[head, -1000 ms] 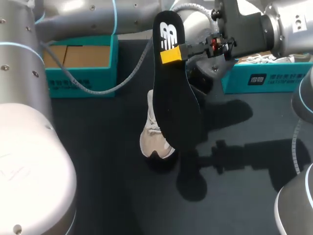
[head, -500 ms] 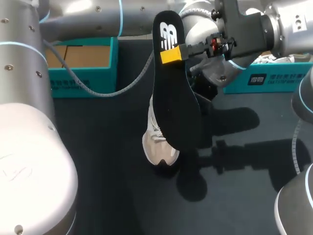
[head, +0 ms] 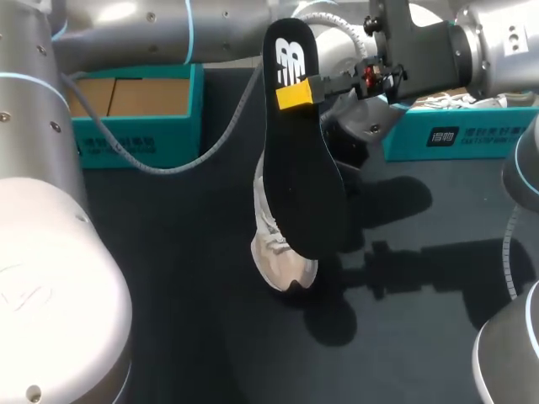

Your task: Take the shoe out of the shoebox, open the shoe tongue, remove and reinsert the insole, then place the shoe into the shoebox

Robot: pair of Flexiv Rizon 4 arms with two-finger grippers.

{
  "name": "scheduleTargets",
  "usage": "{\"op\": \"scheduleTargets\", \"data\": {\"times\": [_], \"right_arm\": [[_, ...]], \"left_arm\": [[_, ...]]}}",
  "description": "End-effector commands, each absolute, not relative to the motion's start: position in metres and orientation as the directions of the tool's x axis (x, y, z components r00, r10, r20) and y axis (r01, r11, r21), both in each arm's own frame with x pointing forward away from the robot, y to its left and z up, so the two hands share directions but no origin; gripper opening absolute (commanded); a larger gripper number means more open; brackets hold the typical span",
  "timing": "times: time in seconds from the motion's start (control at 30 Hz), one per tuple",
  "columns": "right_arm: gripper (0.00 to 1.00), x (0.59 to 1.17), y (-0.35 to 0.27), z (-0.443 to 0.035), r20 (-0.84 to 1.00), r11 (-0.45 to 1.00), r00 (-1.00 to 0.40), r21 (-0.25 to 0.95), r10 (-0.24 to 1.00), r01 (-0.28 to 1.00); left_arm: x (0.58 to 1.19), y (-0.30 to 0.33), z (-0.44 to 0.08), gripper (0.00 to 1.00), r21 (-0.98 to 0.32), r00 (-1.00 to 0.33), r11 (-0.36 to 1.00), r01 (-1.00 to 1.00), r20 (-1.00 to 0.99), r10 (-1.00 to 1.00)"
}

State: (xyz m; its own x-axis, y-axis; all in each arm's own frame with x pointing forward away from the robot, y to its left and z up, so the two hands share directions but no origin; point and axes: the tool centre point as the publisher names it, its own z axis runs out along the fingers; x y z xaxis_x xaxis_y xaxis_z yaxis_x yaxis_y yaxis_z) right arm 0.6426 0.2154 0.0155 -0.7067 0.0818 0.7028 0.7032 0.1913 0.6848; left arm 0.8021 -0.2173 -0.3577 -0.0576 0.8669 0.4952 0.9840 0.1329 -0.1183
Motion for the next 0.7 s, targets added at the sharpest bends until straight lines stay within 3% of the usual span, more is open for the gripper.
{"op": "scheduleTargets", "data": {"times": [0.03, 0.6, 0.63, 0.67, 0.7], "right_arm": [[0.0, 0.644, 0.219, 0.015, 0.703, 0.193, -0.706, 0.683, 0.084, 0.704], [0.0, 0.644, 0.219, 0.015, 0.703, 0.193, -0.706, 0.683, 0.084, 0.704], [0.0, 0.644, 0.219, 0.015, 0.703, 0.193, -0.706, 0.683, 0.084, 0.704], [0.0, 0.644, 0.219, 0.015, 0.703, 0.193, -0.706, 0.683, 0.084, 0.704], [0.0, 0.644, 0.219, 0.015, 0.703, 0.193, -0.706, 0.683, 0.084, 0.704]], "left_arm": [[0.801, -0.223, -0.363, 0.0, -0.11, -0.087, 0.159, 0.981, 0.484, 0.871], [0.802, -0.23, -0.388, 0.0, -0.176, -0.092, 0.196, 0.965, 0.472, 0.877], [0.803, -0.23, -0.388, 0.04, -0.182, -0.083, 0.189, 0.965, 0.473, 0.877], [0.803, -0.23, -0.389, 0.24, -0.181, -0.084, 0.19, 0.965, 0.473, 0.877], [0.803, -0.23, -0.388, 0.34, -0.192, -0.068, 0.177, 0.965, 0.47, 0.88]]}}
